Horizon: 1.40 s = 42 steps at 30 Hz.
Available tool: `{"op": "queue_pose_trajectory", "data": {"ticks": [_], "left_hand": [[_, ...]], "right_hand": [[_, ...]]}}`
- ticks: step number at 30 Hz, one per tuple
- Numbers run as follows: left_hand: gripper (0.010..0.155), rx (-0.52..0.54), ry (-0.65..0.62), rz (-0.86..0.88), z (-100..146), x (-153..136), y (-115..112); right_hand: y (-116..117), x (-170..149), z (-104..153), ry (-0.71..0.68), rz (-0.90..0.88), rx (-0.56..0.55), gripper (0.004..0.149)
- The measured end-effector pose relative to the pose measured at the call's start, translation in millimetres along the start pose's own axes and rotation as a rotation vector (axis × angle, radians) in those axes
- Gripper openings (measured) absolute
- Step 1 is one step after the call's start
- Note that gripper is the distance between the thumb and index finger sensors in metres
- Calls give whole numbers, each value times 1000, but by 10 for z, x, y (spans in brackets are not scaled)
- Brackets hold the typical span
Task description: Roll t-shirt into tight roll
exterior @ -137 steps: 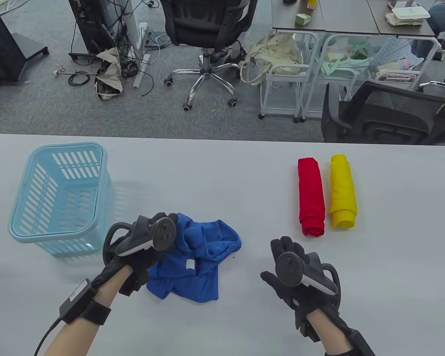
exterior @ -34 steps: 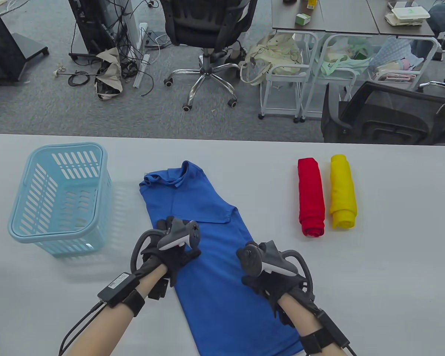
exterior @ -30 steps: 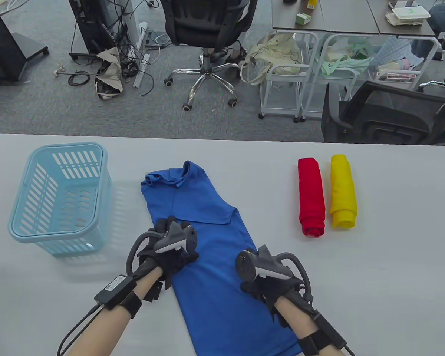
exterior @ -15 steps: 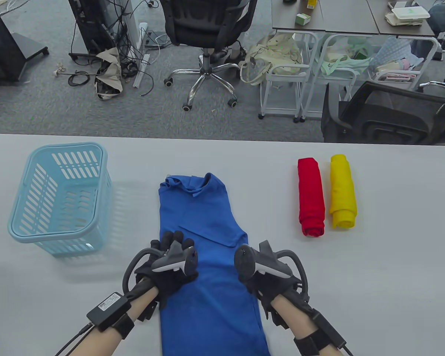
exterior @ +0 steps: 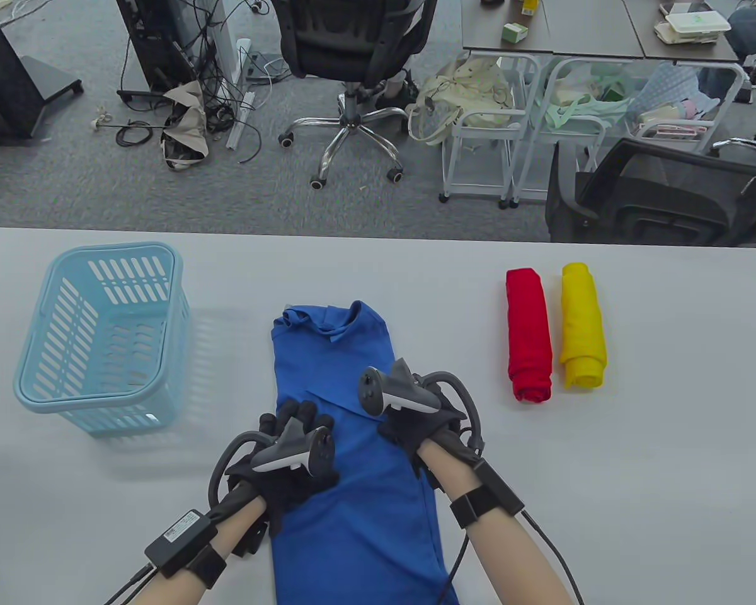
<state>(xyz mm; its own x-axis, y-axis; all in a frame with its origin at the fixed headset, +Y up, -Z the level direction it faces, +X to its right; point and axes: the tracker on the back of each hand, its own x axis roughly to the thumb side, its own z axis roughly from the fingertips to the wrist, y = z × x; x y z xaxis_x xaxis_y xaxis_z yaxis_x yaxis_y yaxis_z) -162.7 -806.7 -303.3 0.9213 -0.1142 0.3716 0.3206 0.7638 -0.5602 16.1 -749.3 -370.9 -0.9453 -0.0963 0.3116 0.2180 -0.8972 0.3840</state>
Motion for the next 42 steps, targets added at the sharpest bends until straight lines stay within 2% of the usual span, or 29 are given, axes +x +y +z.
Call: {"op": "queue_pose_trajectory", "data": {"ticks": [3, 10, 11, 12, 14, 17, 18, 22, 26, 28, 30, 32, 33, 35, 37, 39, 42], "left_hand": [[84, 0, -6, 7, -4, -5, -2], [84, 1, -14, 12, -5, -11, 2], [84, 0, -15, 13, -4, -12, 3], [84, 0, -15, 14, -6, -13, 5], [84, 0, -16, 17, -3, -14, 7], [84, 0, -16, 17, -4, -16, 7], [84, 0, -16, 18, -4, -17, 7], [84, 0, -16, 19, -5, -20, 8], [84, -1, -19, 20, -3, -20, 8], [84, -1, -21, 21, -3, -22, 9], [84, -1, -22, 21, -5, -23, 9], [84, -1, -22, 21, -5, -23, 10], [84, -1, -22, 21, -5, -23, 10], [83, -1, -25, 23, -8, -24, 14], [83, -1, -28, 22, -17, -24, 20], [83, -1, -30, 23, -19, -25, 20], [83, -1, -30, 23, -21, -25, 21]], "right_hand": [[-41, -47, -71, -4, -7, -18, 36], [-65, -191, -111, -20, -129, 37, 36], [-64, -186, -109, -19, -123, 38, 42], [-51, -148, -101, -26, -94, 51, 55], [-46, -86, -87, -34, 3, 63, 66], [-80, -49, -71, -60, 89, 90, 70], [-86, -47, -72, -58, 109, 94, 69], [-79, -37, -116, -47, 124, 60, 42], [-148, -107, -132, -41, 82, 68, 38], [-228, -240, -122, 49, 45, 10, 38], [-308, -526, -105, 252, -24, -75, 38], [-306, -789, -84, 417, -76, -88, 37], [-289, -869, -73, 461, -89, -83, 37], [-192, -1020, -48, 550, -72, 4, 38], [-123, -1043, -20, 622, 31, 84, 38], [-134, -1034, 15, 603, 107, 110, 39], [-270, -925, 160, 518, 33, -27, 39]]}}
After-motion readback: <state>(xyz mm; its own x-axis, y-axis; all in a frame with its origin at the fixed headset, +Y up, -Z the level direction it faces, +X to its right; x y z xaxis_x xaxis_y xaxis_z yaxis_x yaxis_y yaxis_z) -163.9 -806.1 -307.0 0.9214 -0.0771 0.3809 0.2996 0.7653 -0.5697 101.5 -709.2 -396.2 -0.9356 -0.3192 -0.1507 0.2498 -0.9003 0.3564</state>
